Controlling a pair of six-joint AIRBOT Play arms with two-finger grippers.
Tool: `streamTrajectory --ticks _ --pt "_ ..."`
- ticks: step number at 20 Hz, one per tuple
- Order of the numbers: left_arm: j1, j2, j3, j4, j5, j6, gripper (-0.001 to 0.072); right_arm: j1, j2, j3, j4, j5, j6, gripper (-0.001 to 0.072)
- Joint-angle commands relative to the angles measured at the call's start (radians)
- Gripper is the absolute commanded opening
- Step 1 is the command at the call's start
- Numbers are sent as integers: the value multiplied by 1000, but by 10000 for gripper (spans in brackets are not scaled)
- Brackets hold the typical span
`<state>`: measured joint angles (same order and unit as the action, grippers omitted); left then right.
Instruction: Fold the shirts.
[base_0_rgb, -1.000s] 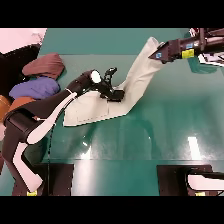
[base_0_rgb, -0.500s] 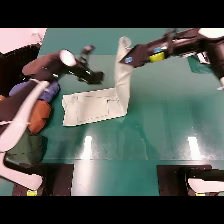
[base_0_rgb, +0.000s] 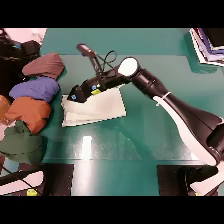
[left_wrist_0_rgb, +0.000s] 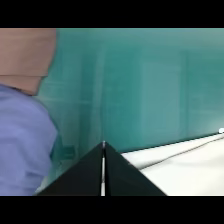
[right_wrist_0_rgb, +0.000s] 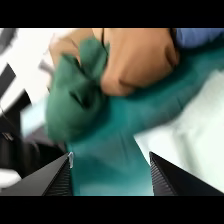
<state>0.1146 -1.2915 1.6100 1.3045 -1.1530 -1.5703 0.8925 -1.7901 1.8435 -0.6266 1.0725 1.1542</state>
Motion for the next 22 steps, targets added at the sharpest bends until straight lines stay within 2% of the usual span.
streamTrajectory --ticks 1,3,8,9,10,14,17,18,20,22 --pt "53 36 -1 12 -62 8 26 -34 -19 21 -202 156 73 553" --pt "53 36 -1 -6 -75 8 27 -124 32 -69 -288 180 108 553" --pt "53 36 -3 -51 -95 9 27 -418 172 -422 -282 105 191 555" --pt "53 35 -3 -82 -92 18 27 -467 180 -475 -270 79 192 591" --pt "53 35 -3 -114 -85 38 26 -513 171 -515 -231 67 192 633" --pt "53 35 -3 -158 -66 60 27 -548 35 -540 2 73 126 625" --pt "53 35 -3 -159 -61 60 27 -470 -88 -433 60 90 116 620" --pt "53 35 -3 -159 -61 60 27 -436 -123 -386 60 91 117 587" --pt "53 35 -3 -161 -63 61 27 -377 -176 -303 60 87 117 572" --pt "51 35 -3 -161 -63 60 26 -328 -217 -222 59 94 117 434"
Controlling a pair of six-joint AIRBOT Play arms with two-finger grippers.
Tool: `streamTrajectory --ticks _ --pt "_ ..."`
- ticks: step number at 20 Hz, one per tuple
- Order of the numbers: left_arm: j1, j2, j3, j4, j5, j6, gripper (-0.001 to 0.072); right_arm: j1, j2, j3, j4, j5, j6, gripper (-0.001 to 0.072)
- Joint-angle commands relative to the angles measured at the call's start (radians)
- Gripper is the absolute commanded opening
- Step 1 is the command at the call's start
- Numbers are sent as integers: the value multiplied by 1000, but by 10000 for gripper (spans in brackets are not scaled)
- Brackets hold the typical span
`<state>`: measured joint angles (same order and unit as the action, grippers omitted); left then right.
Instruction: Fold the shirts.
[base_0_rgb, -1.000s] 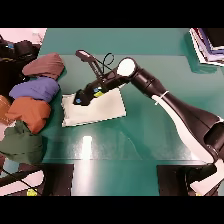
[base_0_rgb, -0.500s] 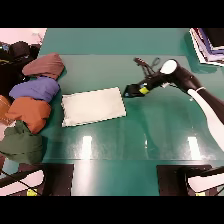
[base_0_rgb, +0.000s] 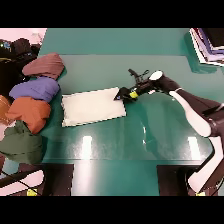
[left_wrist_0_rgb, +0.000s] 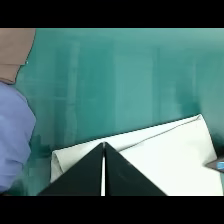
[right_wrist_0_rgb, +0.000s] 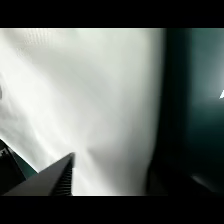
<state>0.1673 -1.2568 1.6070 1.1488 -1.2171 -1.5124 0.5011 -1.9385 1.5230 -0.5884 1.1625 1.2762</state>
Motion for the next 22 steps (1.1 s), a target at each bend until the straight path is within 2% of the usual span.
streamTrajectory --ticks 1,3,4,8,16,22 --pt "-12 1 0 -4 6 2 26 82 -81 133 19 3 -5 338" --pt "-62 1 0 16 26 2 25 104 -88 185 9 -4 -8 51" --pt "-95 1 0 38 42 2 25 104 -82 201 10 -7 -19 15" --pt "-214 1 0 54 70 2 25 32 -8 203 -5 -15 -17 14" --pt "-278 1 0 54 45 1 25 -404 298 201 -500 76 203 14" --pt "-278 1 0 53 46 -16 26 -853 438 201 -706 198 327 14"
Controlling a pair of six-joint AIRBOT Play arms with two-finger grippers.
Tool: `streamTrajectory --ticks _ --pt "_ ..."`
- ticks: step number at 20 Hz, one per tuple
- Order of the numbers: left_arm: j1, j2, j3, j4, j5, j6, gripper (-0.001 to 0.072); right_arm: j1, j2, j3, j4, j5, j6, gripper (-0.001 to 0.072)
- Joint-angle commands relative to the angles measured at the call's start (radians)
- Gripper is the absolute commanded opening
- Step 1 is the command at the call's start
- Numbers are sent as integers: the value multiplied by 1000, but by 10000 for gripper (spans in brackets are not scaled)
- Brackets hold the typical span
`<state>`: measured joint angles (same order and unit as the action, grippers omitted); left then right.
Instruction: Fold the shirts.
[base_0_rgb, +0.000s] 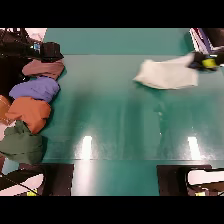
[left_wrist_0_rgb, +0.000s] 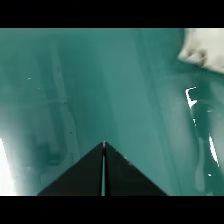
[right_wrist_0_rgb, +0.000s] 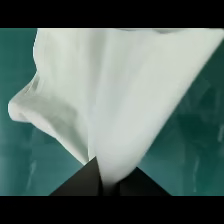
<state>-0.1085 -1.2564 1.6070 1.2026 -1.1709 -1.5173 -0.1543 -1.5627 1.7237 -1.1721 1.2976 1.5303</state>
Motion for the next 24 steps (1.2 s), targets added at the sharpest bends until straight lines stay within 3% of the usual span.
streamTrajectory --ticks 1,5,10,11,12,13,18,24 --pt "-2 0 0 -1 0 -23 26 -265 71 1 -142 91 89 14" --pt "-2 0 0 -2 10 -24 26 -448 82 -28 -195 220 115 14" --pt "-2 0 0 -2 9 -28 26 -493 180 -297 -194 183 127 19" --pt "-2 0 0 -2 7 -27 26 -493 196 -331 -194 192 126 133" --pt "-2 0 0 -2 5 -27 26 -493 212 -356 -195 201 126 385" --pt "-2 0 0 -2 2 -27 26 -493 228 -373 -199 211 125 552" --pt "-2 1 0 -5 1 -27 27 -462 352 -342 -206 196 125 554" --pt "-2 0 0 -6 29 -27 27 -216 538 -338 -208 113 125 553"
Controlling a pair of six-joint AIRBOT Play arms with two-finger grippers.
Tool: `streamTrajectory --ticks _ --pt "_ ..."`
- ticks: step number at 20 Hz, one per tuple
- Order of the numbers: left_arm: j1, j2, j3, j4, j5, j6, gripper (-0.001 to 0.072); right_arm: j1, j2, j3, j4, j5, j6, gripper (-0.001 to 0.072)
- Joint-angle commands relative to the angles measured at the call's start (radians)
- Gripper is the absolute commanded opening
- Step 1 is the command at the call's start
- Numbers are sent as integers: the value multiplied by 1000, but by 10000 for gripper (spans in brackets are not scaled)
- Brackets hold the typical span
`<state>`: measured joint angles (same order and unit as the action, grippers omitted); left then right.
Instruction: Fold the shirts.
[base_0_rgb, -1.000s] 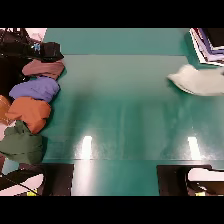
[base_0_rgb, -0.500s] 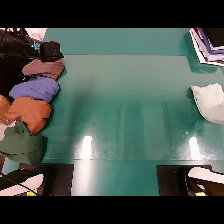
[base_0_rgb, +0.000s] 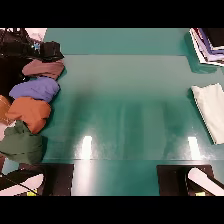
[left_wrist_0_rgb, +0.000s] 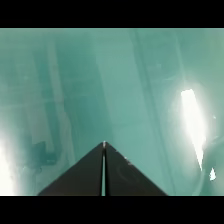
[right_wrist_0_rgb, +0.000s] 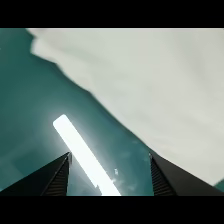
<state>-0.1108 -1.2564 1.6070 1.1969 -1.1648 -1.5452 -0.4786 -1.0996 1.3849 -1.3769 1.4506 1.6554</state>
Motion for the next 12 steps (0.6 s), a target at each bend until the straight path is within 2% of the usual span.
streamTrajectory --ticks 1,4,5,6,7,12 --pt "0 1 0 0 35 0 27 167 90 1 -3 -43 0 553" --pt "0 1 0 0 67 0 27 347 110 1 -5 -46 0 538" --pt "0 0 0 0 77 0 27 402 110 1 -6 -52 0 356" --pt "0 1 0 0 86 0 27 457 110 1 -6 -64 0 95" --pt "0 1 0 0 90 0 27 504 110 1 -6 -75 -1 17" --pt "0 1 0 0 113 0 27 651 110 1 -7 -139 -1 17"
